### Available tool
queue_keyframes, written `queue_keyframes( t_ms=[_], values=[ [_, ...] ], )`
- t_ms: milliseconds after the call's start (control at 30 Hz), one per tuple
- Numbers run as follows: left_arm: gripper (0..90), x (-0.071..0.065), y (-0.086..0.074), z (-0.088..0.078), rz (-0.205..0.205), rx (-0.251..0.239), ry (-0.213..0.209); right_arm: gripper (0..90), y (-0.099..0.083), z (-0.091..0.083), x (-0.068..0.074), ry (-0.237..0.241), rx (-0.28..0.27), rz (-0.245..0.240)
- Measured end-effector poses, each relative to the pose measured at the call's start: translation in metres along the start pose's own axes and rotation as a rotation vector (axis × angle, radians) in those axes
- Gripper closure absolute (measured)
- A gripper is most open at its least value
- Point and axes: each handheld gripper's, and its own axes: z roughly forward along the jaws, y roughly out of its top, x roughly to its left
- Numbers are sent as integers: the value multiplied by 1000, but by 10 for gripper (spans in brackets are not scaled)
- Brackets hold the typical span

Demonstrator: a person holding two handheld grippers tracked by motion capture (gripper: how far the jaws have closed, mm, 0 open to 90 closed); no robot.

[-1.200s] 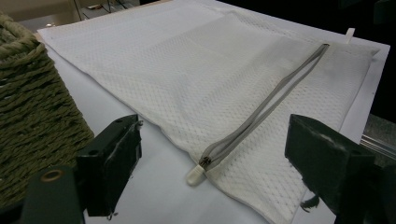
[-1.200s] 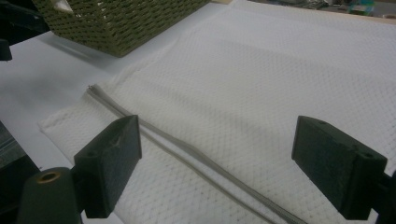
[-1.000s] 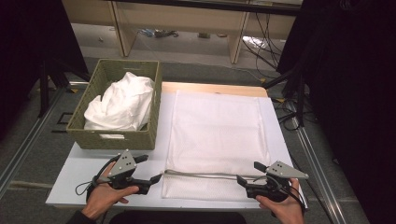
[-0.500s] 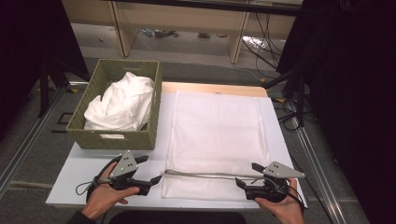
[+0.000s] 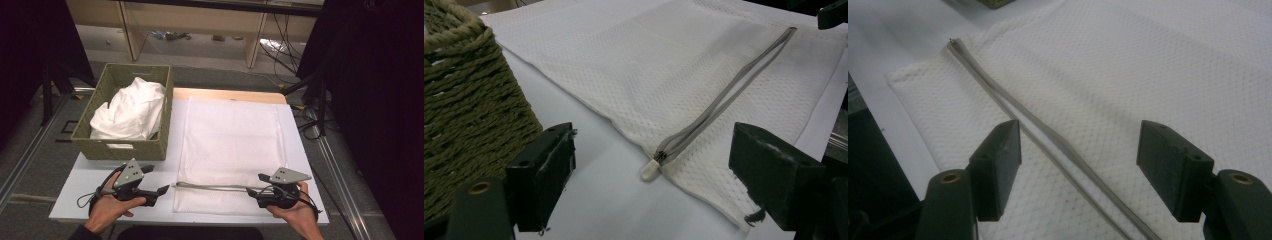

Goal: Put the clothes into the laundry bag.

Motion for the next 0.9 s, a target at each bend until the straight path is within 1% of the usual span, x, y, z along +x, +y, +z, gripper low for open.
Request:
queue_keyframes(
  t_ms=[33, 67, 100, 133, 167, 200, 233, 267, 300, 333, 367, 400, 433, 467, 500, 533, 567, 600, 633, 667, 700, 733, 767, 800, 833, 867, 900],
  values=[
    [181, 0, 0, 0, -1, -1, -2, 352, 2, 3, -1, -1, 14, -18],
    [181, 0, 0, 1, 2, -2, -12, 347, 4, 9, -3, -10, 38, -20],
    [181, 0, 0, 1, 4, -1, -12, 346, 5, 12, -4, -4, 44, -19],
    [181, 0, 0, 1, -3, -3, -18, 346, 6, 15, -5, -4, 50, -14],
    [181, 0, 0, 1, -3, -3, -18, 346, 6, 15, -5, -4, 50, -14],
    [181, -1, 0, 1, -22, -13, -22, 342, 9, 22, -8, -20, 73, -50],
    [181, -1, 1, 0, -16, -16, -16, 341, 9, 25, -7, -12, 82, -37],
    [181, -1, 1, 0, -16, -16, -16, 341, 9, 25, -7, -12, 82, -37],
    [181, 0, 0, 0, -8, -9, -16, 335, 10, 28, -9, -12, 87, -62],
    [181, 1, -1, 1, -12, 4, -12, 329, 11, 34, -8, -14, 116, -59],
    [181, 1, -1, 1, -12, 4, -12, 329, 11, 34, -8, -14, 116, -59],
    [181, 2, -2, 2, -22, 9, -14, 328, 11, 37, -8, -16, 124, -68],
    [181, 3, -2, 2, -14, 17, -12, 329, 11, 40, -8, -26, 148, -80],
    [180, 3, -2, 1, -18, 15, -2, 331, 12, 44, -8, -32, 169, -95],
    [180, 3, -2, 1, -18, 15, -2, 331, 12, 44, -8, -32, 169, -95],
    [180, 5, -1, 0, 3, 14, 0, 336, 13, 49, -10, -24, 180, -121],
    [180, 6, -1, 0, 3, 14, 2, 336, 13, 49, -10, -24, 180, -121],
    [180, 6, -2, 1, -14, 13, 0, 340, 13, 51, -8, -30, 179, -115],
    [181, 6, -2, 1, -17, 29, 11, 349, 14, 55, -9, -25, 172, -145],
    [180, 7, -3, 2, -2, 39, 9, 352, 15, 57, -9, -20, 179, -147],
    [181, 6, -4, 3, -25, 52, 20, 360, 15, 63, -9, -11, 200, -170],
    [181, 6, -4, 3, -22, 59, 24, 371, 16, 65, -8, -5, 226, -160],
    [182, 6, -4, 3, -22, 59, 24, 371, 16, 65, -8, -5, 226, -160],
    [182, 6, -4, 2, -22, 58, 24, 369, 15, 72, -8, -12, 253, -181],
    [182, 6, -4, 2, -22, 58, 24, 369, 15, 72, -8, -12, 253, -181],
    [182, 7, -4, 2, -17, 59, 13, 369, 15, 74, -7, -8, 263, -167],
    [182, 6, -4, 2, -13, 61, 18, 366, 15, 77, -8, -8, 268, -172]
  ],
)
